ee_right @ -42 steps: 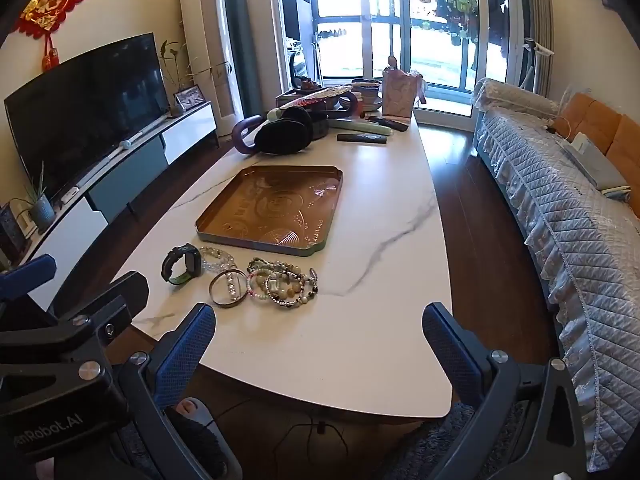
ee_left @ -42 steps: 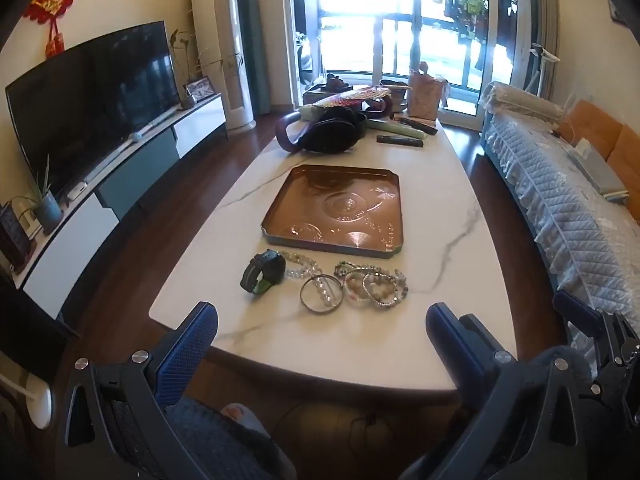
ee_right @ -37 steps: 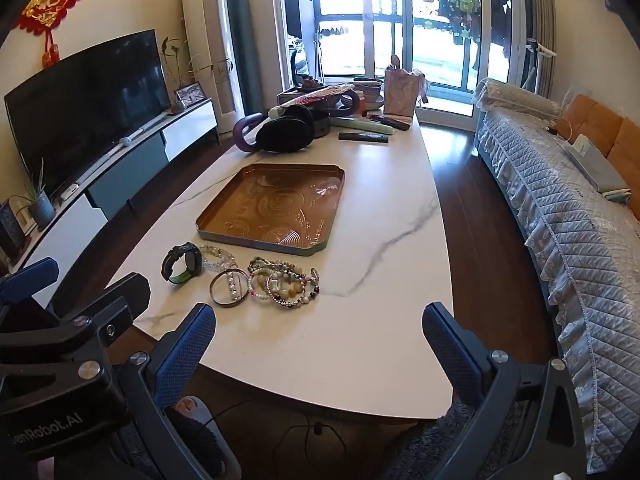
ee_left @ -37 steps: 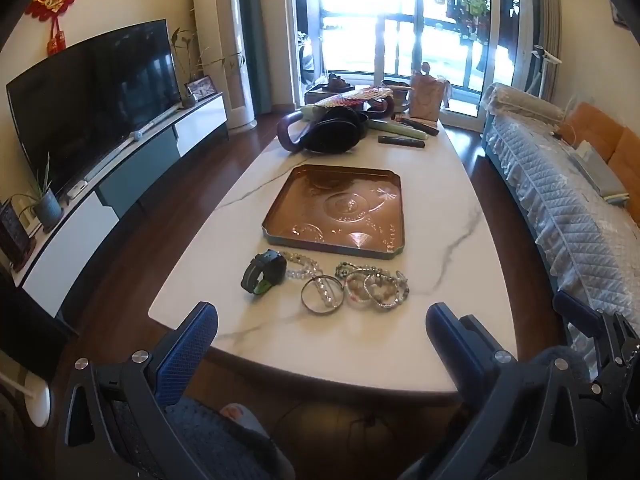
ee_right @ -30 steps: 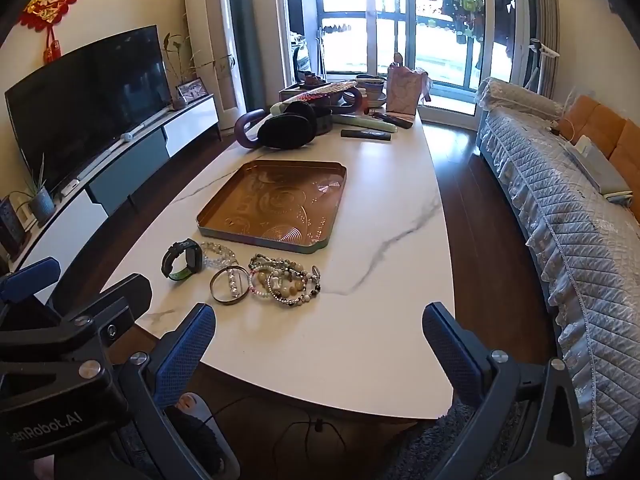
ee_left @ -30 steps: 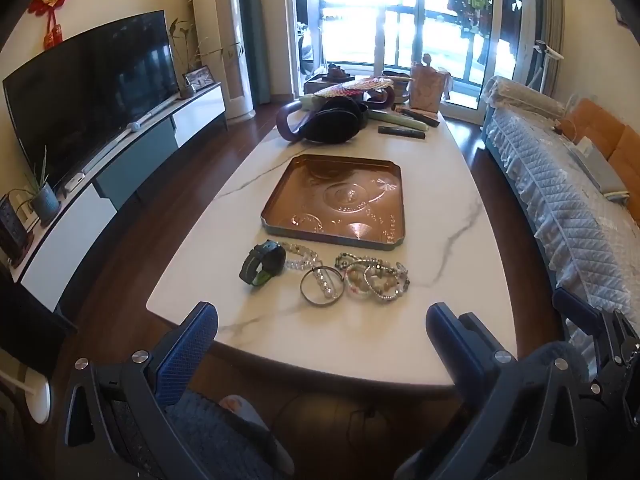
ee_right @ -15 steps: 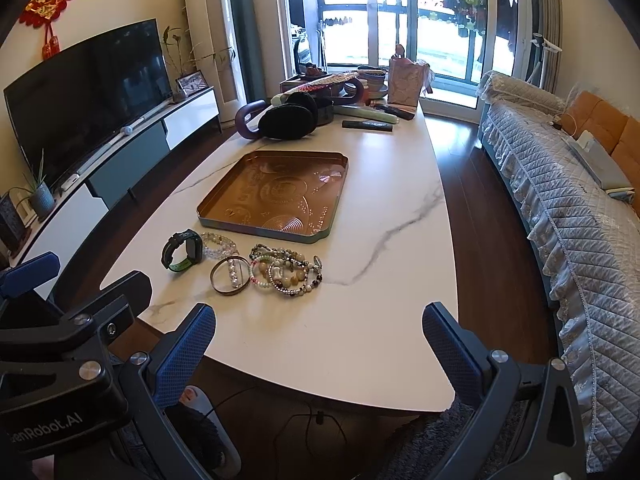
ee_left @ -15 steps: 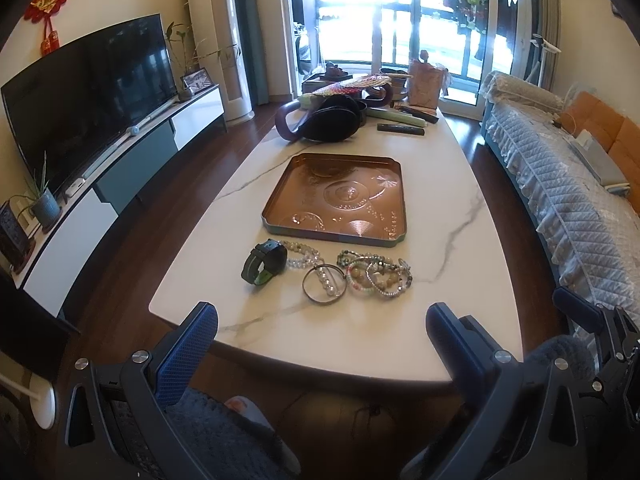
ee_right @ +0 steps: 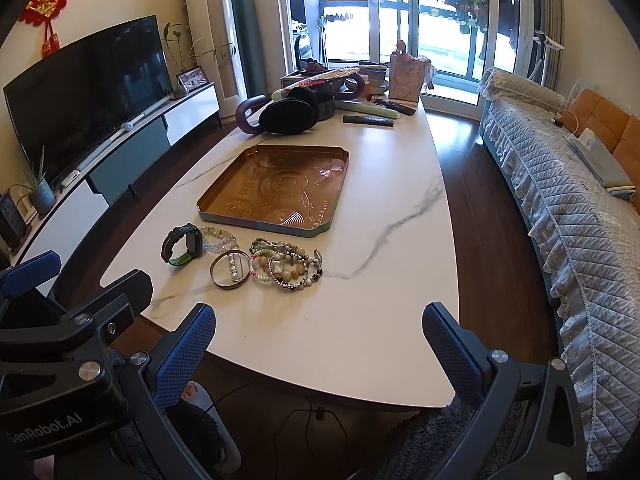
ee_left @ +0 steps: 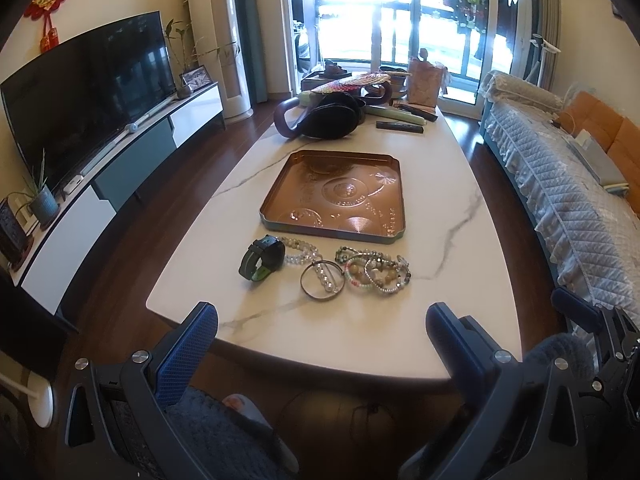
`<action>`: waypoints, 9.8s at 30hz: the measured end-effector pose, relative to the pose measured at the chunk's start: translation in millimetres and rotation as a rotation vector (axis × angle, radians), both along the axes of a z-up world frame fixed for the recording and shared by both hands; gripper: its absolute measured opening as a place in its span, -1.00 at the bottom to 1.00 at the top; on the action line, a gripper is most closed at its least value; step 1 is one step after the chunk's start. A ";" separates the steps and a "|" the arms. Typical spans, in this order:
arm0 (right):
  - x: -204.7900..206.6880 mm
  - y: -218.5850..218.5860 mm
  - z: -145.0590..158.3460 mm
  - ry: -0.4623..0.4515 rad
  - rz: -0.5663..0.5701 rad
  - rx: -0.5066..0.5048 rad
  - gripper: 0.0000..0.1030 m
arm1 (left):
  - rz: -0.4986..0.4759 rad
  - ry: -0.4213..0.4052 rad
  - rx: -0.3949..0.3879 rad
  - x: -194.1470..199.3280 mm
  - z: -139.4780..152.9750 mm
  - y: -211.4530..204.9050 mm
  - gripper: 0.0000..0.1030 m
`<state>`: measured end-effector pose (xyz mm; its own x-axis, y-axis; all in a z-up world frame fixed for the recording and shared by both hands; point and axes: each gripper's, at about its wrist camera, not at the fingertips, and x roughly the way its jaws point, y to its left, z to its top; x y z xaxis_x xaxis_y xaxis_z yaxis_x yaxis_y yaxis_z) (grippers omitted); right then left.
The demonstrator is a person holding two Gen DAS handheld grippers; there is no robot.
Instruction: Organize jewelry
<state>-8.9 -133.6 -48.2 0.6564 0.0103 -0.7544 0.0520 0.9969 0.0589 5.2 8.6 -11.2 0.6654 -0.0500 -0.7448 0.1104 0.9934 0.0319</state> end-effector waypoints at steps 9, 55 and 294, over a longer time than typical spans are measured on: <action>0.7 1.3 -1.8 0.003 0.000 -0.009 1.00 | 0.001 0.003 -0.003 0.2 -2.2 1.1 0.99; 24.6 6.3 -62.2 0.003 0.115 -0.001 1.00 | -0.008 0.093 -0.143 37.5 -94.4 38.6 1.00; 143.5 30.9 -132.3 0.081 0.649 0.074 -0.68 | -0.270 0.169 0.106 195.9 -166.6 90.0 -0.48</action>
